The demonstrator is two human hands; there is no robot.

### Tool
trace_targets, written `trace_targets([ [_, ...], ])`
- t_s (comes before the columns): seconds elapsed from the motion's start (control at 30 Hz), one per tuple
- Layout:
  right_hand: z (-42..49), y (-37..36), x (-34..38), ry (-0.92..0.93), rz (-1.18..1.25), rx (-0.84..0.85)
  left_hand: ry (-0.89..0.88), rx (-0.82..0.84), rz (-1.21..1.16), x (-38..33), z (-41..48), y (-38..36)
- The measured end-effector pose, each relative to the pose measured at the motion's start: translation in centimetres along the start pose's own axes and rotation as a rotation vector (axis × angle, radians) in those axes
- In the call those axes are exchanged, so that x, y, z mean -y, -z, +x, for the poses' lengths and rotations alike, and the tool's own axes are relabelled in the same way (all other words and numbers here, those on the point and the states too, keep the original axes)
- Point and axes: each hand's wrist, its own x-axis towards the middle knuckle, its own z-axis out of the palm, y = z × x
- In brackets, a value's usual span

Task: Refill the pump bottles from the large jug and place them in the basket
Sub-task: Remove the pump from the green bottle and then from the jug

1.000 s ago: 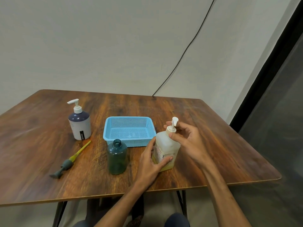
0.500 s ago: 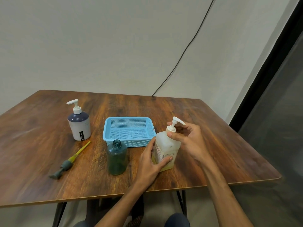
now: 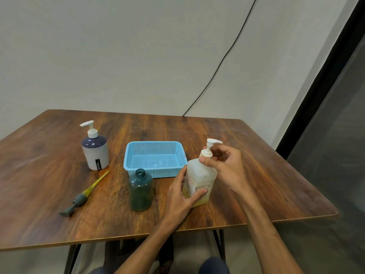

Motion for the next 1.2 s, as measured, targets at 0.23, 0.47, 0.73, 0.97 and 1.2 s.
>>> trace_targets([
  [0.23, 0.3, 1.9, 2.1, 0.059, 0.052, 0.093, 0.016, 0.018, -0.006, 0.3, 0.0, 0.0],
  [0.47, 0.5, 3.5, 5.2, 0.168, 0.062, 0.039, 0.034, 0.032, 0.009, 0.4, 0.0, -0.1],
  [0.73, -0.3, 5.2, 9.5, 0.282, 0.085, -0.061, 0.017, 0.023, 0.016, 0.2, 0.0, 0.0],
  [0.97, -0.6, 6.0, 10.3, 0.331, 0.132, -0.152, 0.010, 0.012, 0.027, 0.1, -0.1, 0.1],
  [1.2, 0.9, 4.1, 3.9, 0.235, 0.157, -0.163, 0.016, 0.015, 0.020, 0.2, -0.1, 0.1],
])
